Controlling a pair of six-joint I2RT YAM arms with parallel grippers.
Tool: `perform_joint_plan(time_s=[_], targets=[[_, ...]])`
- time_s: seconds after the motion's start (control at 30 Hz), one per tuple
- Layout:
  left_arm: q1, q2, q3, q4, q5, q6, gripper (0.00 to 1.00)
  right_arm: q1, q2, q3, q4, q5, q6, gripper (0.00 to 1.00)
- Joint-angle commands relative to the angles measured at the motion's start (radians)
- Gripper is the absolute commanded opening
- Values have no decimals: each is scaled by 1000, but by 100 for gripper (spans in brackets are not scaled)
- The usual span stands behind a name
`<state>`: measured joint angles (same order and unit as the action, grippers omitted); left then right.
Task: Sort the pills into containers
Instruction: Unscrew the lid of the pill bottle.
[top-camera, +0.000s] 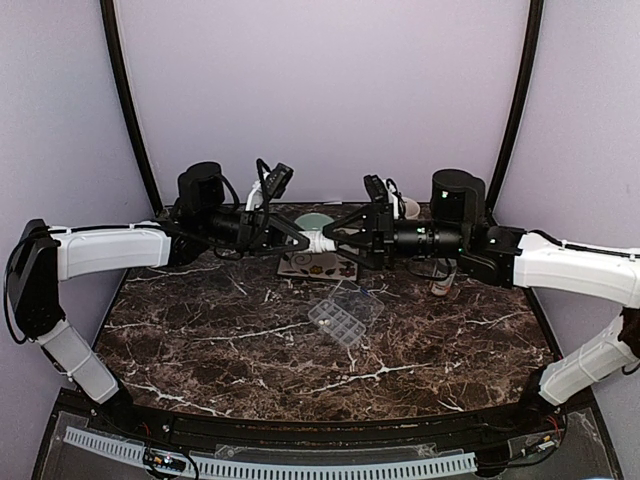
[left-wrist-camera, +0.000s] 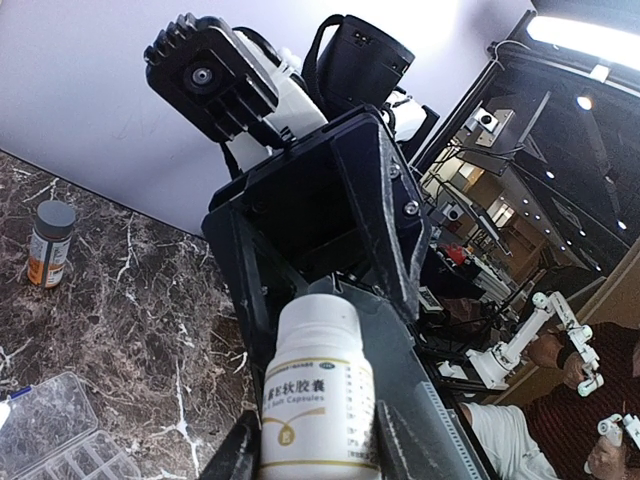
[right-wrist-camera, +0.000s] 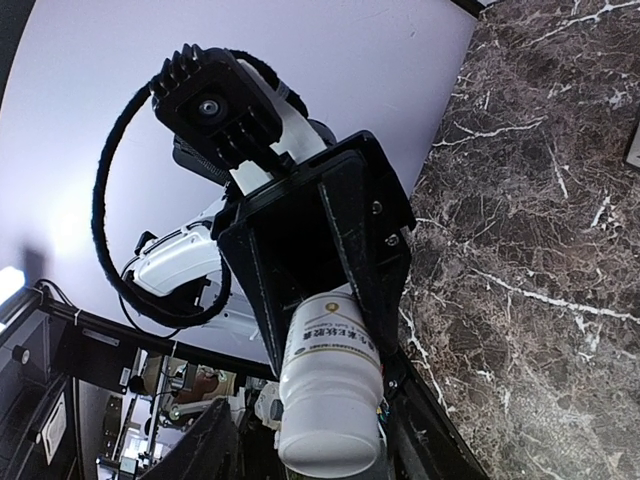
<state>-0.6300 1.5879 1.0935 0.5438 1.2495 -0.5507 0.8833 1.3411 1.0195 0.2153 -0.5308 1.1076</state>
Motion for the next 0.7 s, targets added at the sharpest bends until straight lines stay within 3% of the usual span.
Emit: perform_joint_plan(time_s=[0.0,0.17,0.33,0.47,0.67], targets=[[9,-1,30,-12,3,27,0,12,5,47,-13,-3,-35,49],[9,-1,29,-12,4,28,0,16,14,66,-60,7,-72,32],[9,-7,20,12,7,3,0,19,32,110,-150,24,-170,1],[9,-15,10,79,17,-62,0,23,32,167,-257,74,-321,0],[9,-11,-16,244,44,-214,0,23,13,147,-273,67,-519,0]])
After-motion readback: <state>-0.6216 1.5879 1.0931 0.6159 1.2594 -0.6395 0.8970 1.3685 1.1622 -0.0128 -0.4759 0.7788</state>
